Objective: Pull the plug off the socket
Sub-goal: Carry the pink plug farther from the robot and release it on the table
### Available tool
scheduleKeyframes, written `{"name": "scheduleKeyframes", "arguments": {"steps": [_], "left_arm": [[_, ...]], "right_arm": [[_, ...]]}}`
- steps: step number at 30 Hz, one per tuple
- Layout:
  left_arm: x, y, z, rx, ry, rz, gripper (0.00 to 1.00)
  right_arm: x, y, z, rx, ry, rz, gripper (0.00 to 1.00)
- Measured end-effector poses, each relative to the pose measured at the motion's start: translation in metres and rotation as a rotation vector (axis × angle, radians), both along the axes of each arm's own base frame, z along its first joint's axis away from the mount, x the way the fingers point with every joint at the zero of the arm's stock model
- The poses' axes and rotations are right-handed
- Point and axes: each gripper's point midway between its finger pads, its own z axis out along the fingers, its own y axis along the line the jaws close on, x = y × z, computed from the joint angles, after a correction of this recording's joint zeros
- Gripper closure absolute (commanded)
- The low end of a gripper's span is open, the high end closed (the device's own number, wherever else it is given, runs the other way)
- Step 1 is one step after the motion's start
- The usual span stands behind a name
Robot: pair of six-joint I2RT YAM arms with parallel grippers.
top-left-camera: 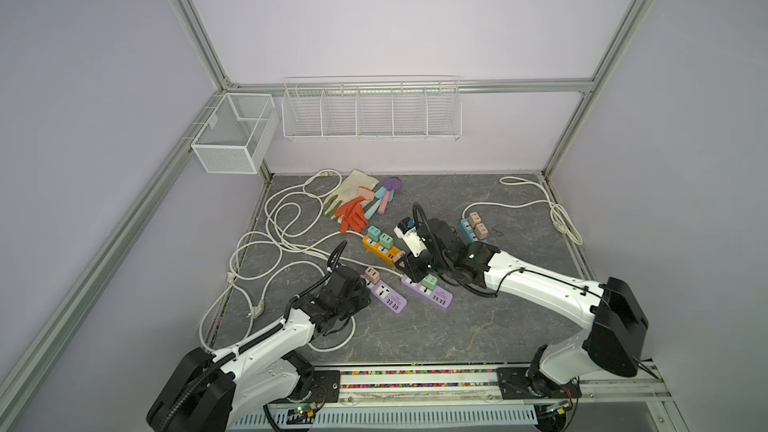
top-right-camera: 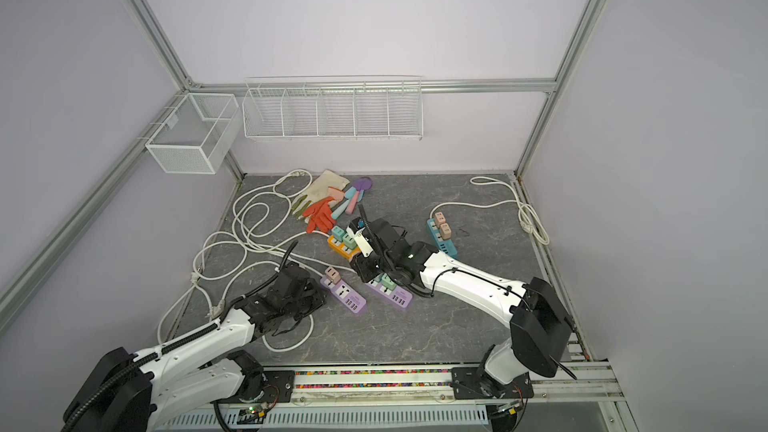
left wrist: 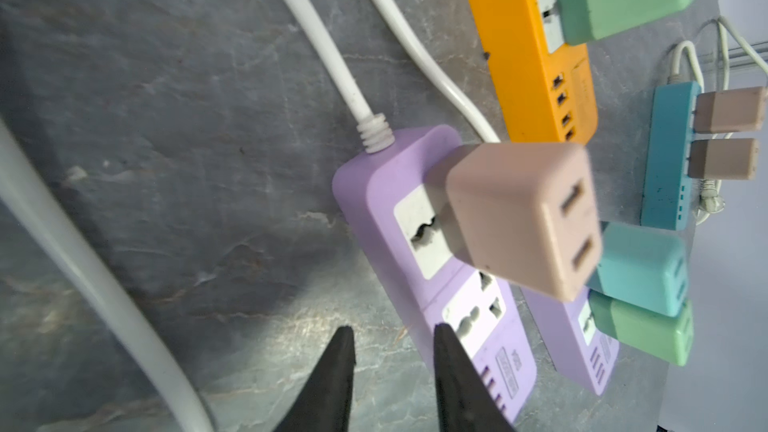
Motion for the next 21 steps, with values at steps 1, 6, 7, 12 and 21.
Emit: {"name": "scheduleKeyframes", "arguments": {"steps": [1,6,7,12,21], "left_arm": [[0.001,0.000,0.006,-0.003,-0.014,0.000,0.64],[0.000,0.003,0.029,-0.033,-0.082,-0.002,0.63],[0.000,0.004,0.032,-0.036,-0.088,-0.002,0.62],[-0.003,0.005,0.039,-0.045,-0.109,-0.006,0.62],[-0.007,-0.005,0.030,-0.017,-0.080,-0.045,0.61]], "right_arm": [[0.004,-0.006,0.003,0.019,0.009,-0.023,0.92],[0.031,-0.044,0.016,0.094,0.038,-0.156,0.91],[0.037,-0.052,0.017,0.106,0.046,-0.185,0.91],[0.065,-0.085,0.008,0.161,0.102,-0.322,0.90],[0.104,-0.091,-0.039,0.188,0.194,-0.425,0.90]]}}
